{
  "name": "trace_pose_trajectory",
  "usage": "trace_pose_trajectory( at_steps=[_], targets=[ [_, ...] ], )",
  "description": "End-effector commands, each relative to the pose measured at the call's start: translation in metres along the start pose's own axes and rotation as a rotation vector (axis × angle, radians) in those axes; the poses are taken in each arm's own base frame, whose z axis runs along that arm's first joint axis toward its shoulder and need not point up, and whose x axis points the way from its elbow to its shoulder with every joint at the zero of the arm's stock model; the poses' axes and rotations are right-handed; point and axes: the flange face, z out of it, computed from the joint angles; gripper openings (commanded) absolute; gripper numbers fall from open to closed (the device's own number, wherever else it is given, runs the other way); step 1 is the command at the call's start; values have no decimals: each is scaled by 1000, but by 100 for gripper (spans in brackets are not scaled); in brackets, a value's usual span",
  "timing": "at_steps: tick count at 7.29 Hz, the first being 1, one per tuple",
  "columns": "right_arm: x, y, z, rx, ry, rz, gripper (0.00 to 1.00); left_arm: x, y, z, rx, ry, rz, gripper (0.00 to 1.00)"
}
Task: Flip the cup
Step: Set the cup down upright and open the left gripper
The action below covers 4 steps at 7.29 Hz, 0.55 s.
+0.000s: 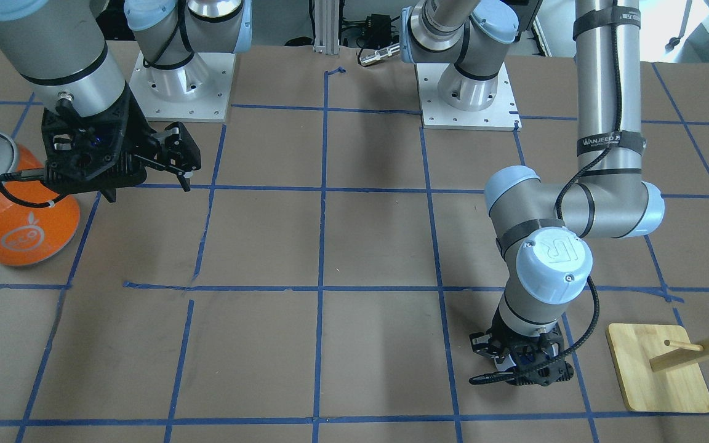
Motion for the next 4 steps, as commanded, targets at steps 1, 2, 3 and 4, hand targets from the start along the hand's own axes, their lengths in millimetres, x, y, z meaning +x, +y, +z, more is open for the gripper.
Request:
trace_pose_trajectory(
  at_steps=[1,2,3,4],
  targets=[
    [0,0,0,1,0,0,100,2,4,11,-16,6,1,62],
    [0,0,0,0,1,0,100,2,4,8,-11,7,1,98],
    [0,0,0,-2,1,2,100,-1,1,-9,16,7,5,100],
    [0,0,0,-3,1,3,100,-2,1,-31,42,7,2,100]
  ],
)
